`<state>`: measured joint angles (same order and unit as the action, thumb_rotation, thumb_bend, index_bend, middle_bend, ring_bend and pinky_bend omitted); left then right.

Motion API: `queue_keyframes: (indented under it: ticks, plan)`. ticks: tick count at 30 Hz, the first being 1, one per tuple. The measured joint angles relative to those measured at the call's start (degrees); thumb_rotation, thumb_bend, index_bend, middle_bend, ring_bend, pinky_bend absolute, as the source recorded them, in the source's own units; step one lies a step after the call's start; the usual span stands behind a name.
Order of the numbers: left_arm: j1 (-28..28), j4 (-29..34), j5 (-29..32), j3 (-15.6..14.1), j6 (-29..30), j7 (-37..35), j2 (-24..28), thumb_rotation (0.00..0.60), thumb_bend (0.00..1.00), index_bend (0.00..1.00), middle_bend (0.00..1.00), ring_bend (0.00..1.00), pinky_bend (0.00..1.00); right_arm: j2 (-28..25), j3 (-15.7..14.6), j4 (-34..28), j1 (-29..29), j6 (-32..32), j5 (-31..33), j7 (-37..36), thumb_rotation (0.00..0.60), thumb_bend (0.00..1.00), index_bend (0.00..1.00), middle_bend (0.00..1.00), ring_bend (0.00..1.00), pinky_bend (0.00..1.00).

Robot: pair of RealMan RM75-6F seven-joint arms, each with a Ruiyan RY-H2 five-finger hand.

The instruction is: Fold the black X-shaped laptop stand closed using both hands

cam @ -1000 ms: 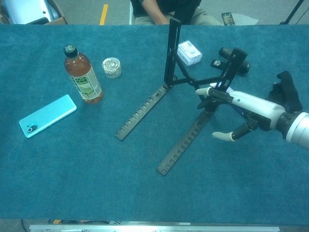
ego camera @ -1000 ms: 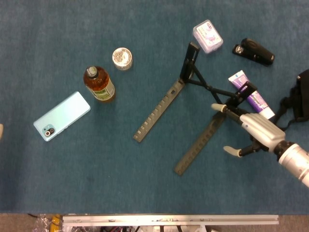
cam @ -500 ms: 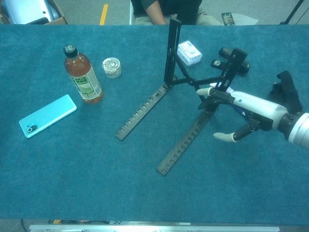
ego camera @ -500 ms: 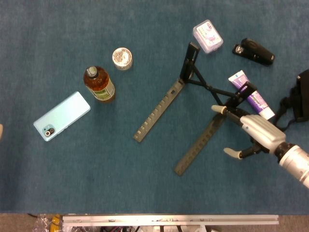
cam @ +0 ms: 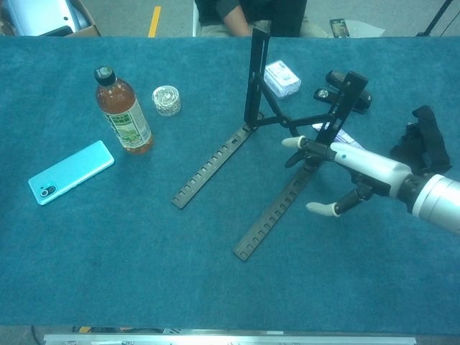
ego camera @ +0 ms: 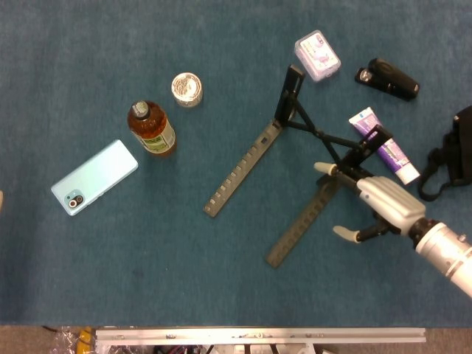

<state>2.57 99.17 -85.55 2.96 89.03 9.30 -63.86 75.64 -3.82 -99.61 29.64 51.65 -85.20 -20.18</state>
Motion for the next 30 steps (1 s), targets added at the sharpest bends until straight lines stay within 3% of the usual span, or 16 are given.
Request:
queue_keyframes:
  ticks: [15, 22, 30]
  plan:
    - [0.01, 0.06, -0.49, -0.04, 0.22, 0.11, -0.10, 0.600, 0.28, 0.19, 0.16, 0.08, 0.14, -1.27, -0.02, -0.64, -1.12, 1.02, 0.33, 0.29, 0.600, 0.25, 0.04, 0.21, 0.00, 0.02]
    - [-0.30, 0.45, -0.27, -0.07, 0.50, 0.47, 0.25, 0.600, 0.28, 0.19, 0.16, 0.08, 0.14, -5.38, -1.65, -4.25, -0.89, 3.75, -8.05, -5.49, 0.600, 0.25, 0.04, 0.21, 0.00, 0.02]
    - [-0.08, 1.08, -0.15, -0.06, 0.05, 1.40, 0.16, 0.600, 0.28, 0.19, 0.16, 0.08, 0.14, -13.22, -2.61, -7.87, -1.94, 16.88, -17.85, -13.39, 0.600, 0.25, 0.04, 0.21, 0.00, 0.02]
